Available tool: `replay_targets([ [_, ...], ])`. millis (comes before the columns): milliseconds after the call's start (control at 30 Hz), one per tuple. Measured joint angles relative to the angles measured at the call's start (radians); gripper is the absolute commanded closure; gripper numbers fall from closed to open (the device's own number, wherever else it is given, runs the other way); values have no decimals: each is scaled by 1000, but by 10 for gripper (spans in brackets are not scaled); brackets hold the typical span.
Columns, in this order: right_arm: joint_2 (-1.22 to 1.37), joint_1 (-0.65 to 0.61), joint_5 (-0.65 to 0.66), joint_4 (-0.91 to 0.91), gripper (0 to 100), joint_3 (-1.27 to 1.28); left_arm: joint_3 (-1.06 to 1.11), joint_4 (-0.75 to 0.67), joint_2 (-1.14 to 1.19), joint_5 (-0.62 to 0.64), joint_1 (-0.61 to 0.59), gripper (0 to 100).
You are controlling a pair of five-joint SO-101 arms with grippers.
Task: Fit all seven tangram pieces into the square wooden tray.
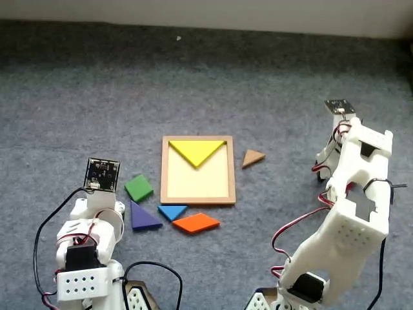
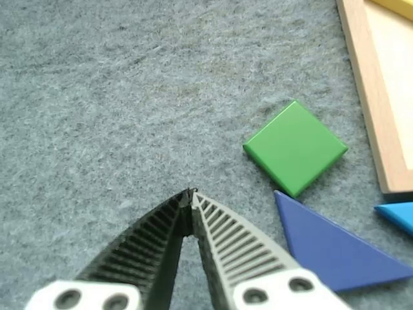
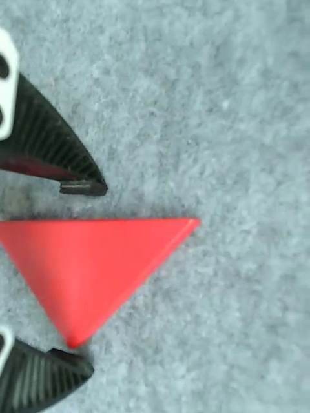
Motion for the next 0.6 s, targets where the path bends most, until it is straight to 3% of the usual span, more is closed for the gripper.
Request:
replay_targets([
  [100, 9, 0, 0, 0, 646, -5, 0, 0, 0, 0, 0, 965],
  [333, 21, 0, 0, 0, 806, -6, 0, 0, 0, 0, 0, 965],
  [600, 23, 20, 2, -8, 893, -29, 0, 0, 0, 0, 0, 965],
])
